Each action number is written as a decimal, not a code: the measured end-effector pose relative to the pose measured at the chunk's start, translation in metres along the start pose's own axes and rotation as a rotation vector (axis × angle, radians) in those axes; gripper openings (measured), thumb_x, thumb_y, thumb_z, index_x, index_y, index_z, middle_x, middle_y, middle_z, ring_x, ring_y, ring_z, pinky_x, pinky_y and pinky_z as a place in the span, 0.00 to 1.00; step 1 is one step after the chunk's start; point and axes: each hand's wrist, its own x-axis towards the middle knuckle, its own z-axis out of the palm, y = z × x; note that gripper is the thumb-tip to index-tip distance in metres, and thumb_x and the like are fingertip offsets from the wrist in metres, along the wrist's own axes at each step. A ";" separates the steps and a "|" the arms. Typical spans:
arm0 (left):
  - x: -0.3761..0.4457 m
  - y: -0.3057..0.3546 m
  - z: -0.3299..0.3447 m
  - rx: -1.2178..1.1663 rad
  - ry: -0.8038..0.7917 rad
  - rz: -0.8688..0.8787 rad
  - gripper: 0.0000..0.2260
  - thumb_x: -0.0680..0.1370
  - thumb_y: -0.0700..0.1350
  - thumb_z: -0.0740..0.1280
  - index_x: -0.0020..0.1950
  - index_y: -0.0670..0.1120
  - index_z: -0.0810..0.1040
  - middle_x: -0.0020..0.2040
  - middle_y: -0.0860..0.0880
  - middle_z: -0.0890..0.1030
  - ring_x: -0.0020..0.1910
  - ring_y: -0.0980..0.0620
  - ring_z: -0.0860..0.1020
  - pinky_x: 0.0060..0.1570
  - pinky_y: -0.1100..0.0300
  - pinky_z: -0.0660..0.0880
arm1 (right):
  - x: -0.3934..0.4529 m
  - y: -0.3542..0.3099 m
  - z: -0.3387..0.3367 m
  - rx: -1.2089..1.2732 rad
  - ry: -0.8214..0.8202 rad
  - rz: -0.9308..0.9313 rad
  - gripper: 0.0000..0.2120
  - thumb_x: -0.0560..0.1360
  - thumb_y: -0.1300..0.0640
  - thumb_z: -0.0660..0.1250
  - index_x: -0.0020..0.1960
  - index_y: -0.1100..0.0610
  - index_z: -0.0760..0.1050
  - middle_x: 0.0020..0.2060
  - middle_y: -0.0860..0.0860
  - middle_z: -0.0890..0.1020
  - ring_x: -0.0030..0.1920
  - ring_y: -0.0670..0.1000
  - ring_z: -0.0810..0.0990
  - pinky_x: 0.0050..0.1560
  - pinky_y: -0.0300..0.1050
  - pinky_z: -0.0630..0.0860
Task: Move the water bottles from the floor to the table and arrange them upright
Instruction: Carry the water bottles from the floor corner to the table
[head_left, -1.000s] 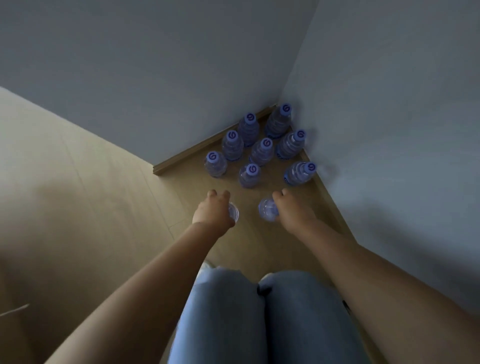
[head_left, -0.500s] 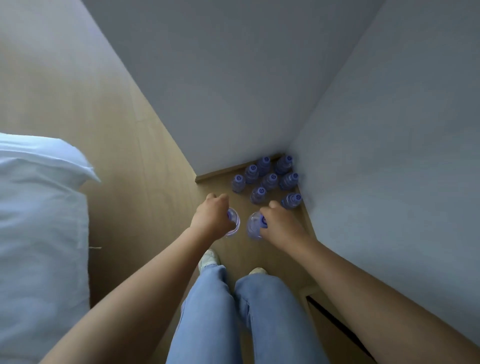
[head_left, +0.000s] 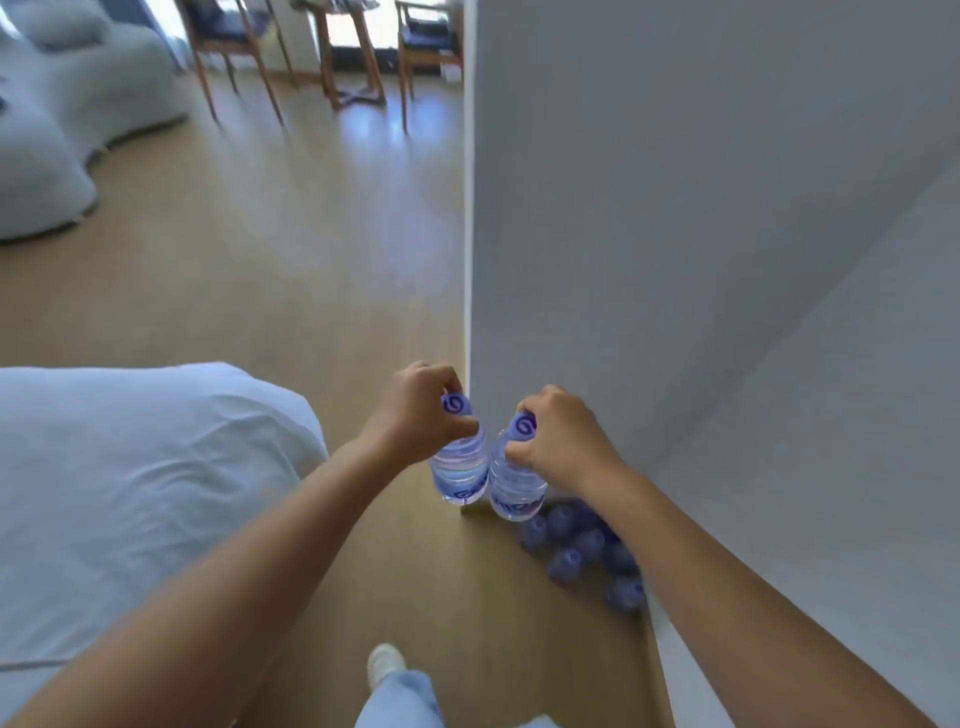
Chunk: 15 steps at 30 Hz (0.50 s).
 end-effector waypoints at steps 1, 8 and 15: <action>0.008 0.002 -0.019 0.014 0.026 0.016 0.09 0.62 0.42 0.74 0.39 0.45 0.78 0.36 0.50 0.71 0.36 0.49 0.70 0.34 0.63 0.63 | 0.007 -0.015 -0.009 0.007 0.015 -0.021 0.10 0.65 0.59 0.69 0.42 0.65 0.77 0.40 0.57 0.74 0.40 0.59 0.75 0.38 0.45 0.70; 0.059 0.001 -0.143 0.125 0.169 0.105 0.10 0.64 0.47 0.75 0.41 0.46 0.81 0.34 0.51 0.76 0.31 0.54 0.71 0.28 0.65 0.62 | 0.067 -0.118 -0.052 0.133 0.128 -0.114 0.09 0.64 0.60 0.70 0.41 0.64 0.78 0.36 0.56 0.79 0.35 0.51 0.73 0.33 0.41 0.68; 0.111 -0.025 -0.232 0.098 0.250 0.153 0.10 0.63 0.47 0.76 0.41 0.46 0.82 0.29 0.57 0.74 0.29 0.62 0.71 0.27 0.68 0.65 | 0.133 -0.198 -0.069 0.133 0.229 -0.259 0.10 0.63 0.59 0.72 0.41 0.63 0.78 0.35 0.54 0.77 0.36 0.51 0.74 0.33 0.40 0.67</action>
